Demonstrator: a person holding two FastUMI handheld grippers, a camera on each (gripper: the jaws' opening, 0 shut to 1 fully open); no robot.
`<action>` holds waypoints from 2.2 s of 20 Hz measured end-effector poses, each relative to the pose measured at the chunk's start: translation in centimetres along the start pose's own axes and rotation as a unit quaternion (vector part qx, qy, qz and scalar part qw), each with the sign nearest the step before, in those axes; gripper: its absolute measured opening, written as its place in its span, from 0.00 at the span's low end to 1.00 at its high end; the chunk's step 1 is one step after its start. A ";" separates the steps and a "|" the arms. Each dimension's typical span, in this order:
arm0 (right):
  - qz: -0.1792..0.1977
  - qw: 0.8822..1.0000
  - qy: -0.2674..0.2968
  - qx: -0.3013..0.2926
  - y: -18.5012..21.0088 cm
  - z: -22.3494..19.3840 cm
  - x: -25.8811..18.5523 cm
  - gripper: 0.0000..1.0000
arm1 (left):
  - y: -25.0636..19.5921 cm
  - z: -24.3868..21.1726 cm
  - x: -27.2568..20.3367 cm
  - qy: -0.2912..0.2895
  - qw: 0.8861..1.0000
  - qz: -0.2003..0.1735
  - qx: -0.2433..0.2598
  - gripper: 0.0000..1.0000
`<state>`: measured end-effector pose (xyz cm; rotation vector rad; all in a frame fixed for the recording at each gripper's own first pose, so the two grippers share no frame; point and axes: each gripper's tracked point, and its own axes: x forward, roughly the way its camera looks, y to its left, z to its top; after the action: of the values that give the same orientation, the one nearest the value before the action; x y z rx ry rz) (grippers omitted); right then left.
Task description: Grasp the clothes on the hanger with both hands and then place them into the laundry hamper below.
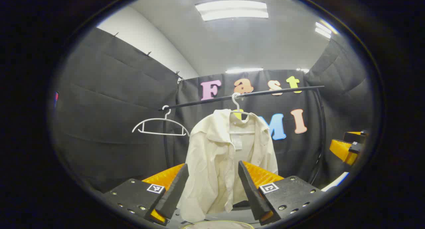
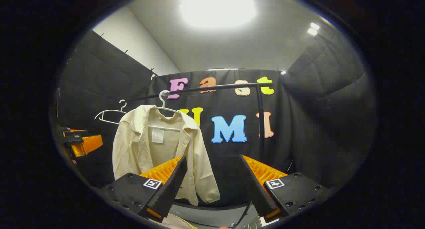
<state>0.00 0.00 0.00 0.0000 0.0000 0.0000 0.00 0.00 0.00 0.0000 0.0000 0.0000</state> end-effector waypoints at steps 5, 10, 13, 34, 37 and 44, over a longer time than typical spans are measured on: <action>-0.004 1.000 0.004 0.009 0.6 -0.1 -0.3 0.95 | 0.2 -0.2 0.3 0.000 1.000 -0.006 -0.002 0.87; -0.010 1.000 0.004 0.011 1.3 -0.1 -0.6 0.98 | 0.2 -0.2 0.4 0.000 1.000 -0.014 0.002 0.88; -0.014 1.000 0.002 0.012 1.7 0.1 -0.6 0.95 | 0.4 -0.3 0.5 0.000 1.000 -0.020 0.001 0.87; 0.037 0.999 -0.009 0.018 5.5 1.5 7.0 0.98 | -1.1 1.0 6.5 -0.018 1.000 -0.021 0.008 0.87; 0.051 0.998 -0.007 0.027 5.7 1.1 10.0 0.98 | -3.1 0.6 8.5 -0.016 1.000 -0.021 0.014 0.88; 0.088 0.995 -0.014 0.047 6.6 0.3 16.3 0.98 | -4.9 -0.3 14.0 -0.010 1.000 -0.004 0.024 0.89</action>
<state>16.27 6.59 0.32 0.0935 -0.0275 0.1762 13.95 -4.92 -0.33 0.0487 -0.0194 -0.0078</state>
